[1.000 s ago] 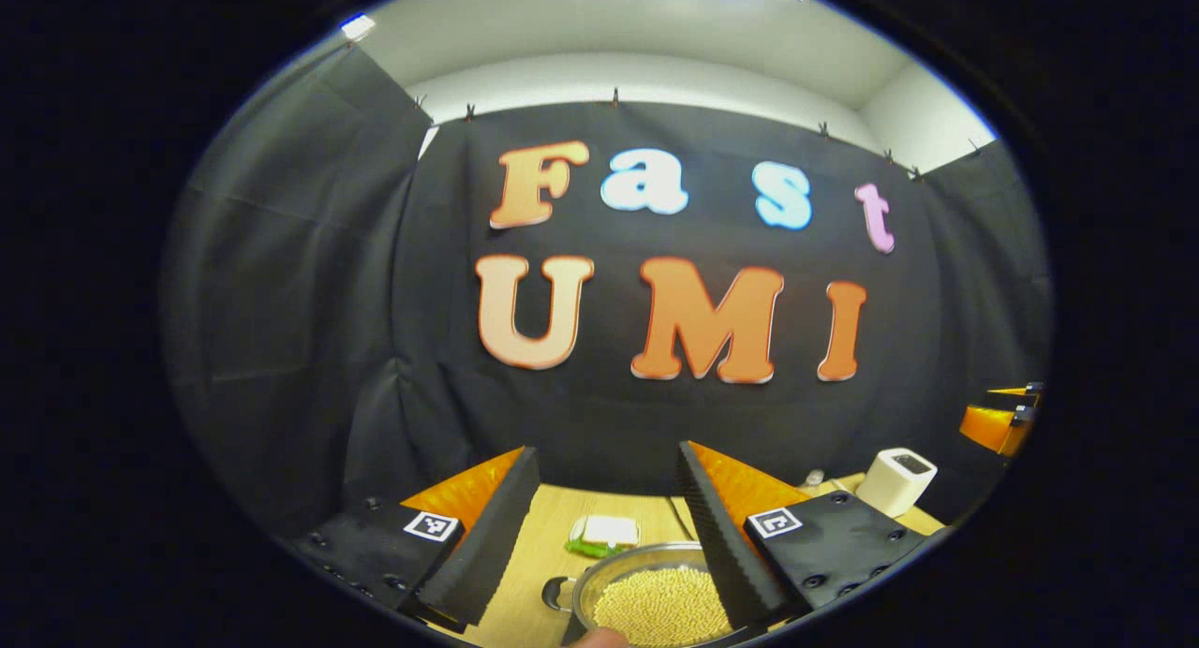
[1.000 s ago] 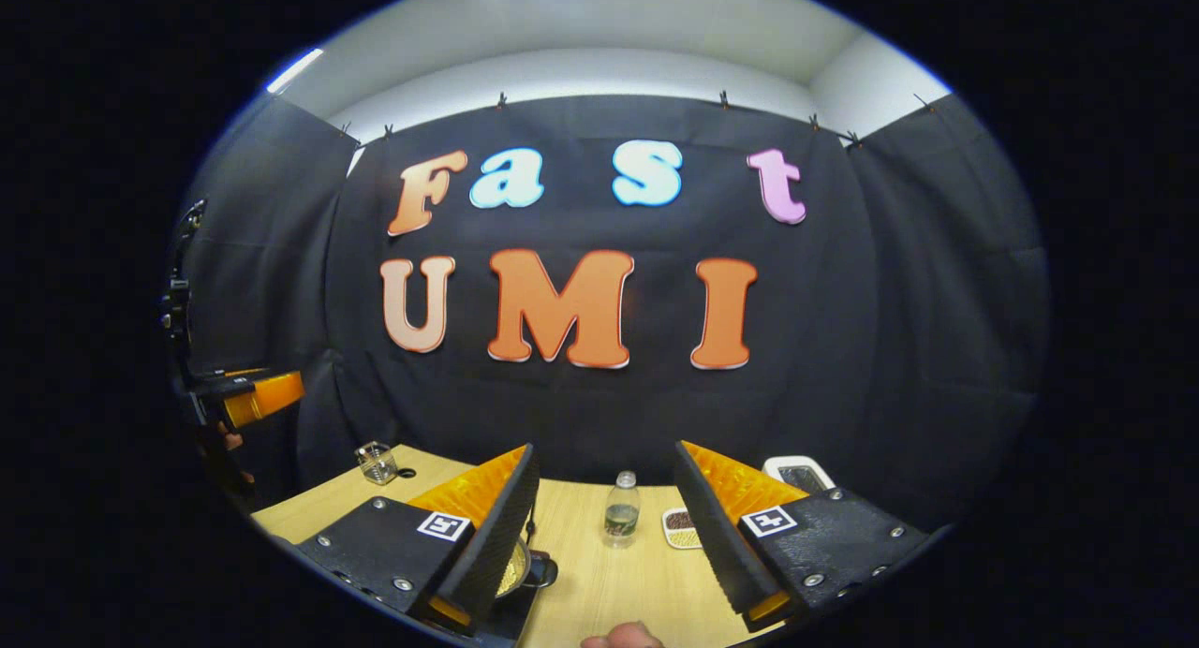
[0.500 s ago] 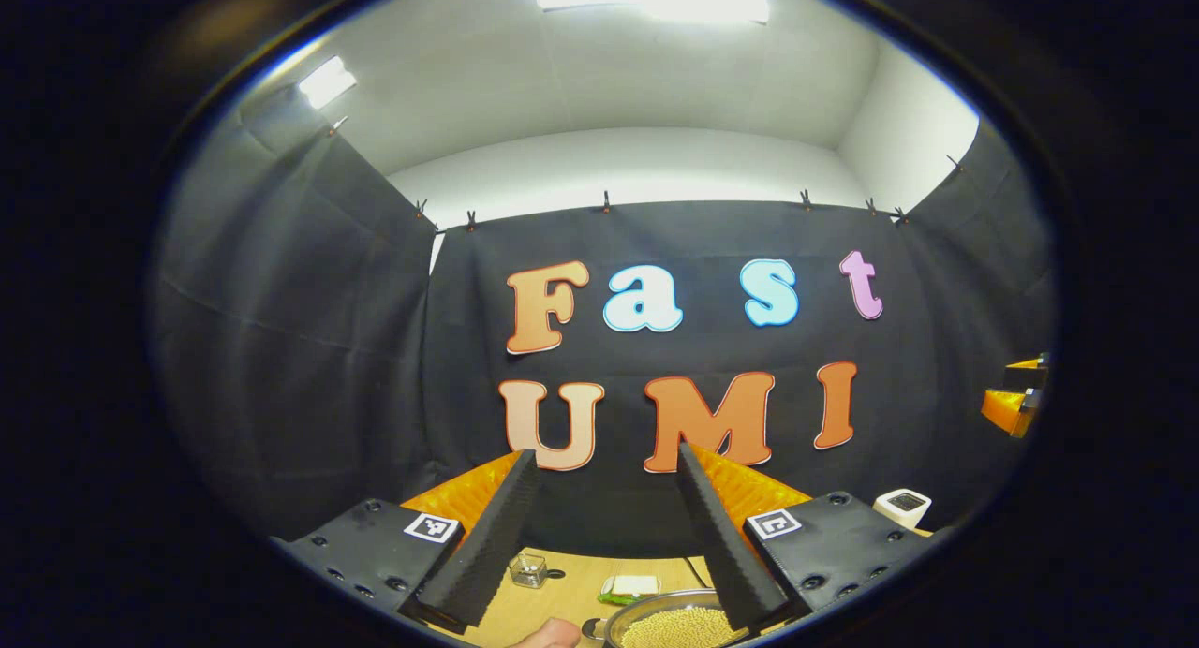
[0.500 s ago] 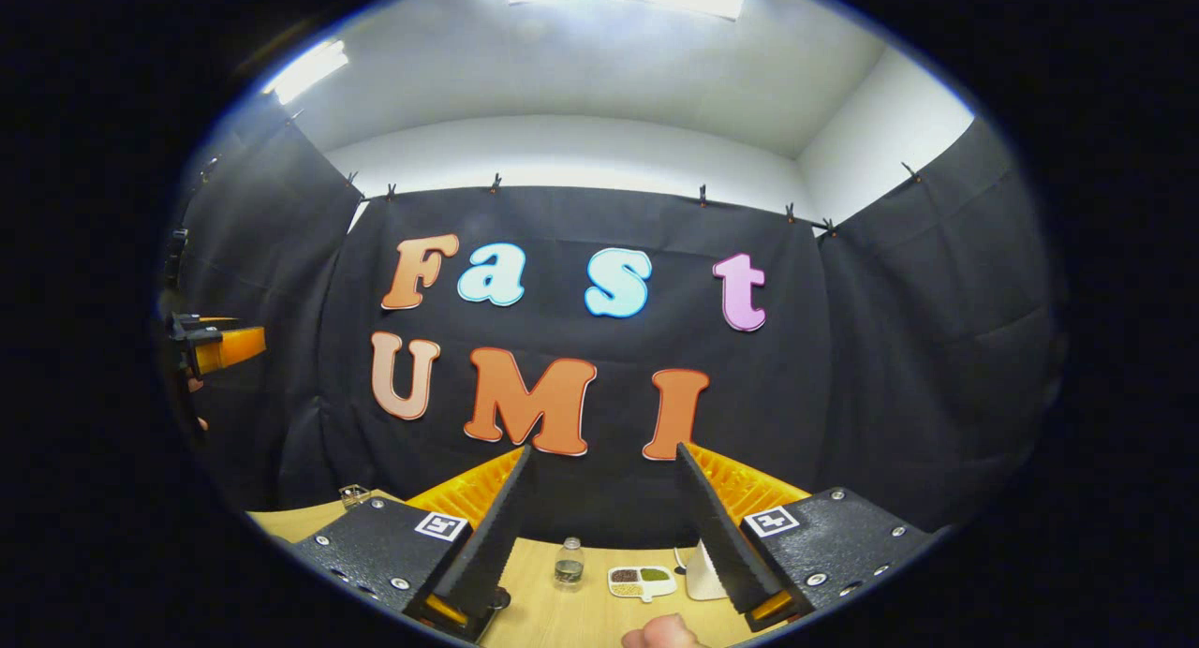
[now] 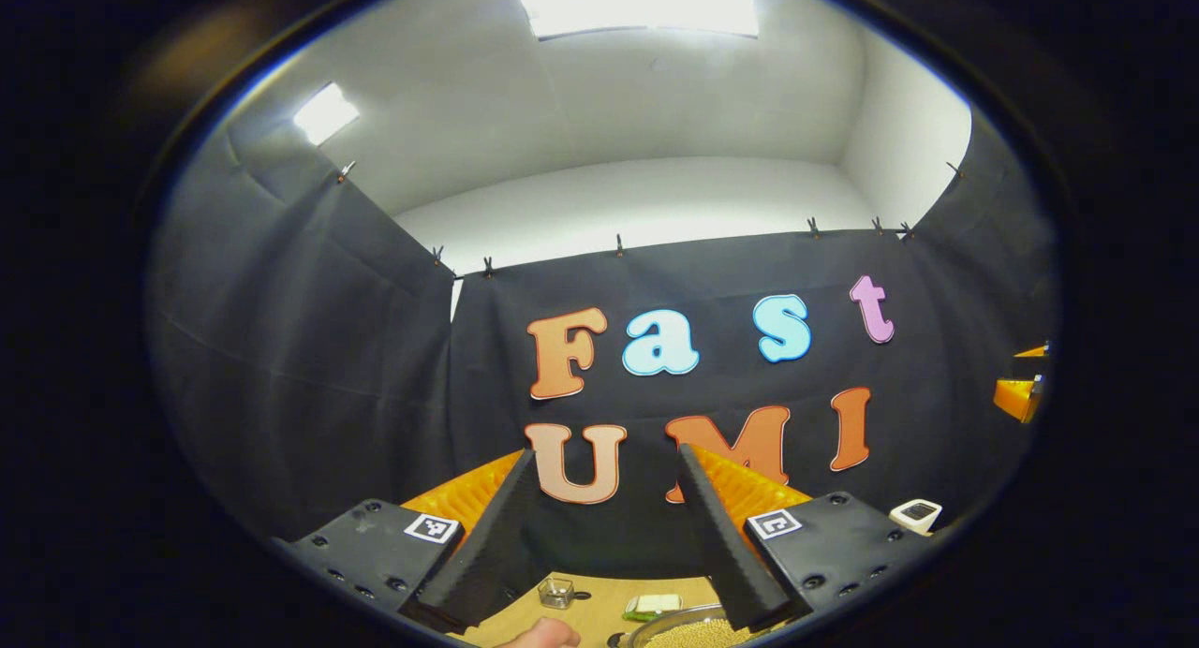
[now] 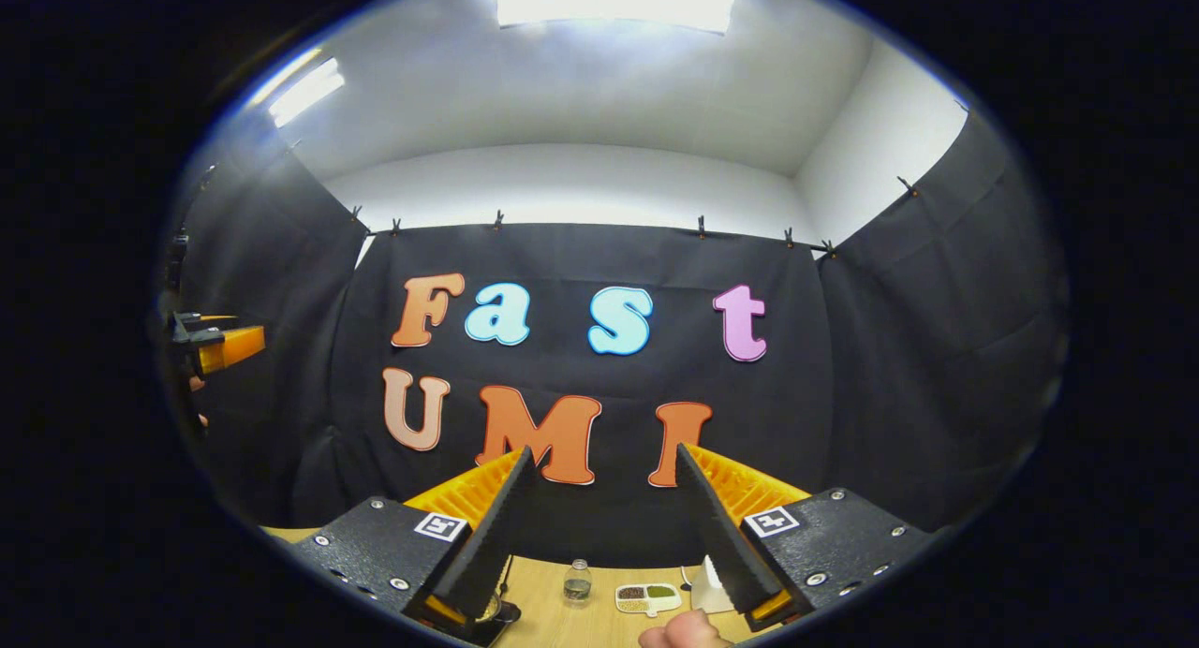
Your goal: First push the handle of the pot to place it horizontally, then grasp the pot with both hands and set it on the induction cooktop.
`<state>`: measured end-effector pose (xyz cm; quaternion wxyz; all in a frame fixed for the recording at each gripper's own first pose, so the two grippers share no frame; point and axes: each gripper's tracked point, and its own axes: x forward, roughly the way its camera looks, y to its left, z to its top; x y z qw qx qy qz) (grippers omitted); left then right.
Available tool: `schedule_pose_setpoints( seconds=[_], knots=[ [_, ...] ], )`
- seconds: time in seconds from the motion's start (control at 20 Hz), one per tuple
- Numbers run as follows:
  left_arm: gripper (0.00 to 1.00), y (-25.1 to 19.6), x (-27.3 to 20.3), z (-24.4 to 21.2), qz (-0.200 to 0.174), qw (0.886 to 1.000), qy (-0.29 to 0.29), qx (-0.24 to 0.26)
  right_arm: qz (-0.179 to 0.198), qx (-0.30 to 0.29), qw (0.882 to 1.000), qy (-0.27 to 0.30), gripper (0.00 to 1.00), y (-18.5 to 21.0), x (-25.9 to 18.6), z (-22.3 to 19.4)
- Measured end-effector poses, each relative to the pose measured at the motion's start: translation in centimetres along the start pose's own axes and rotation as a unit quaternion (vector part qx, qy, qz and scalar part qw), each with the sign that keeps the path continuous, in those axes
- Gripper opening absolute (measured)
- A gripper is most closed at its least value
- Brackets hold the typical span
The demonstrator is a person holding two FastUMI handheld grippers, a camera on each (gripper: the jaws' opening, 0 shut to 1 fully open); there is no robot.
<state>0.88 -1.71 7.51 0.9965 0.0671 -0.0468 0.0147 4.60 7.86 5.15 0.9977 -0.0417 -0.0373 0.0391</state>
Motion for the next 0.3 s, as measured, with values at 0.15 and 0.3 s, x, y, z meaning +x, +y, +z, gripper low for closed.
schedule_pose_setpoints(
  seconds=[0.15, 0.3],
  knots=[
    [0.99, 1.2, -0.4, 0.9, 0.011, 1.0, -0.013, -0.003, 0.012, 0.006, 1.0, -0.009, 0.92, 1.4, 0.2, 0.3],
    [1.0, 1.3, -0.7, 0.9, 0.011, 1.0, -0.024, 0.008, 0.023, -0.004, 1.0, -0.014, 0.93, 2.8, 0.5, -0.2]
  ],
)
